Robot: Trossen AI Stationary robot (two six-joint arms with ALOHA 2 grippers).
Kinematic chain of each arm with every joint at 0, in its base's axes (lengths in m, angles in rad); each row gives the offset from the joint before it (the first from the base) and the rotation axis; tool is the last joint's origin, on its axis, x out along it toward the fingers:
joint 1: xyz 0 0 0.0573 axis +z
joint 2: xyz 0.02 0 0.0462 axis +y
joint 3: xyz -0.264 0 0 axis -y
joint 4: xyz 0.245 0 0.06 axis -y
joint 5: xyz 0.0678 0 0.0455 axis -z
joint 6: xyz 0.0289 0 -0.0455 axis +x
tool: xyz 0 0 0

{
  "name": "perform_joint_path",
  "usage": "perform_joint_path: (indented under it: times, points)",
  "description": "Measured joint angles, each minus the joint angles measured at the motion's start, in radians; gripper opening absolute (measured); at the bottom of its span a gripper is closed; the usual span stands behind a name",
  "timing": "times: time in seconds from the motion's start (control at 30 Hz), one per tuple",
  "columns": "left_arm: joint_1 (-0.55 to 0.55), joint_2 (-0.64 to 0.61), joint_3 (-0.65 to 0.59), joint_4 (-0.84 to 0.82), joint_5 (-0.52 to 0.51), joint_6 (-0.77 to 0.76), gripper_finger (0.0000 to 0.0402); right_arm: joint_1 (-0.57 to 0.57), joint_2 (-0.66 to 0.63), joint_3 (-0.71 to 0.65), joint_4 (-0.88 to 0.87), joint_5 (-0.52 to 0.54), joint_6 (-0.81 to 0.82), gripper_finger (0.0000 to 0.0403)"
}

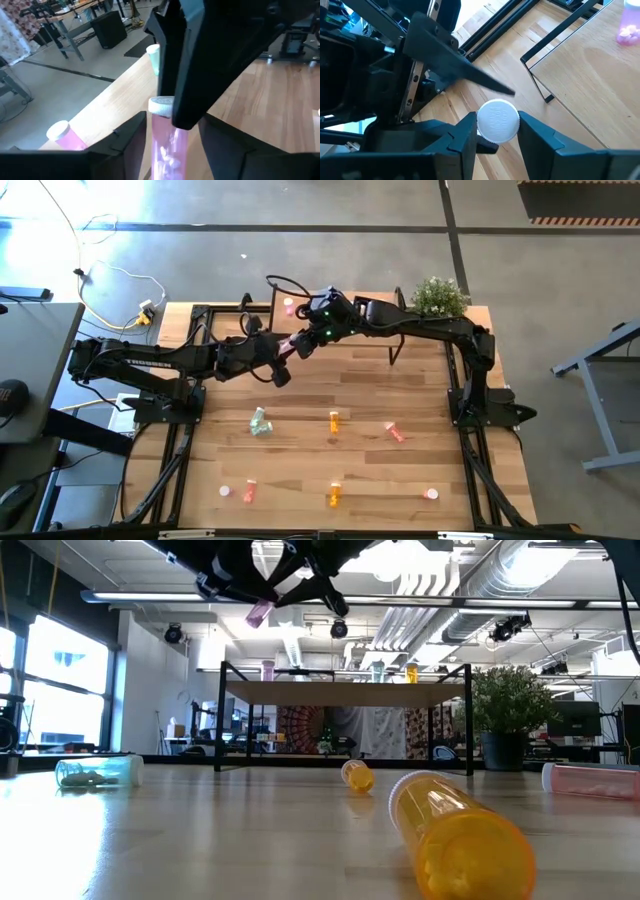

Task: Pick and place medicine bottles onto shelf by color
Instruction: Put the top violet pill bottle aligned with the other violet pill bottle on the shelf

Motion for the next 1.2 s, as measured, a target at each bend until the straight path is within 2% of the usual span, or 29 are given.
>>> perform_joint_path:
  times: [0.3,0.53,0.97,1.2]
  points:
    - [0.0,0.0,0.0,-0.019,-0.027,-0.042,0.0223,-0.031,0.0,0.0,-0.037,0.0,-0.035,0.0117]
    - [0.003,-0.035,0.0,-0.082,-0.035,-0.11,0.0223,-0.061,0.0,0.0,-0.073,-0.001,-0.096,0.0117]
    - [0.074,-0.146,0.0,-0.19,-0.033,-0.238,0.0225,-0.12,0.0,0.002,-0.08,-0.002,-0.336,0.0117]
    - [0.097,-0.154,0.0,-0.206,0.106,-0.239,0.0225,-0.129,-0.003,0.049,-0.127,-0.022,-0.49,0.0117]
